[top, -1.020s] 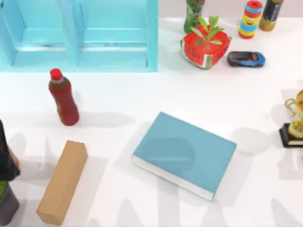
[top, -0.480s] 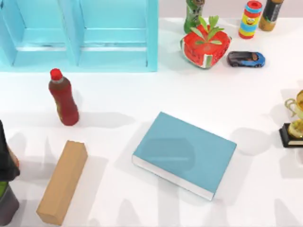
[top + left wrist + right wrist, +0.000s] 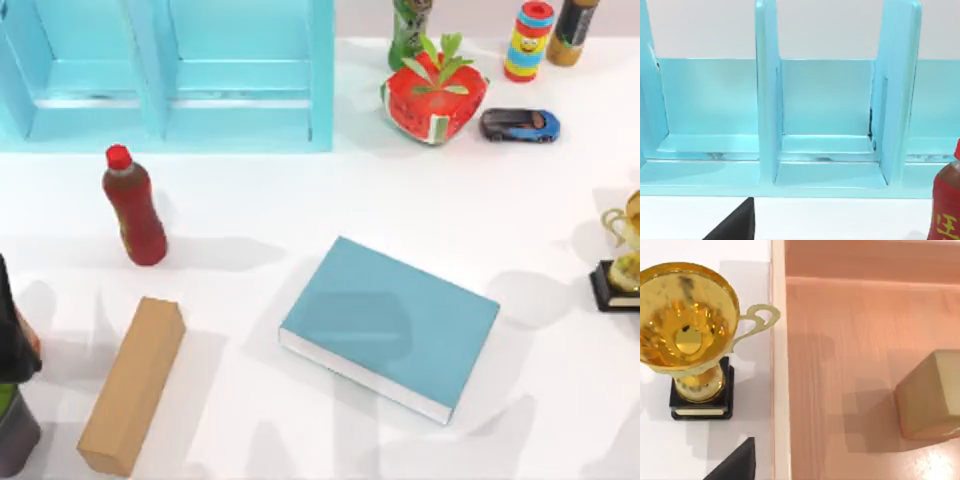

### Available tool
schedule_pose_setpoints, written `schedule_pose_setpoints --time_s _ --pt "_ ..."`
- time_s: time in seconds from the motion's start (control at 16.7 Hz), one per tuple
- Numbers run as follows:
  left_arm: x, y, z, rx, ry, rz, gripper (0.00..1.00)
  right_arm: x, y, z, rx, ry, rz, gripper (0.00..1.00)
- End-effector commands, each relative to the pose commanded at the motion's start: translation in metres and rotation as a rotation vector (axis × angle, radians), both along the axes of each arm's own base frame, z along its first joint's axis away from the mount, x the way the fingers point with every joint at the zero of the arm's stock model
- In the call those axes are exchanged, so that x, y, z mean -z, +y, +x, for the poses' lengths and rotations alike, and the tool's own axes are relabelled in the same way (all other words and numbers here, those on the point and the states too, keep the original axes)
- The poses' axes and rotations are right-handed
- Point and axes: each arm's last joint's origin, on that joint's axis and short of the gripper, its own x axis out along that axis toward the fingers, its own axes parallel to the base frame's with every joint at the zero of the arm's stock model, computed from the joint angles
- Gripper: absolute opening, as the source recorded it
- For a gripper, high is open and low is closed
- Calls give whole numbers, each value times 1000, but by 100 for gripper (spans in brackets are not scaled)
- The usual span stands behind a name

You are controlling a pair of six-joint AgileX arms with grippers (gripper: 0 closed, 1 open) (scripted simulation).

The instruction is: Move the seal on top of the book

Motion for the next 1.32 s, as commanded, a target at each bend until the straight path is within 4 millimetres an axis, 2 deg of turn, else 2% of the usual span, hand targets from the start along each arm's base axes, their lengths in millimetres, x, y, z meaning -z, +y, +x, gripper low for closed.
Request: schedule_pose_setpoints --time_s 0.12,0.24,0.42,0.6,0.72,0.9,1.2,1.32 --pt "0 0 0 0 0 0 100 -12 -14 32 11 192 11 100" --pt "0 0 0 0 0 0 100 -15 -32 67 16 374 33 100" --pt "0 0 0 0 0 0 100 -8 -62 117 15 595 77 100" --pt "0 0 0 0 0 0 100 2 -91 152 11 736 117 100" --pt "0 0 0 0 0 0 100 7 -105 165 9 790 135 100" --pt "0 0 0 0 0 0 100 8 -116 174 9 819 145 100" --pt "0 0 0 0 0 0 100 8 -115 175 6 818 142 100" --pt "0 0 0 0 0 0 100 13 -116 175 8 822 145 100"
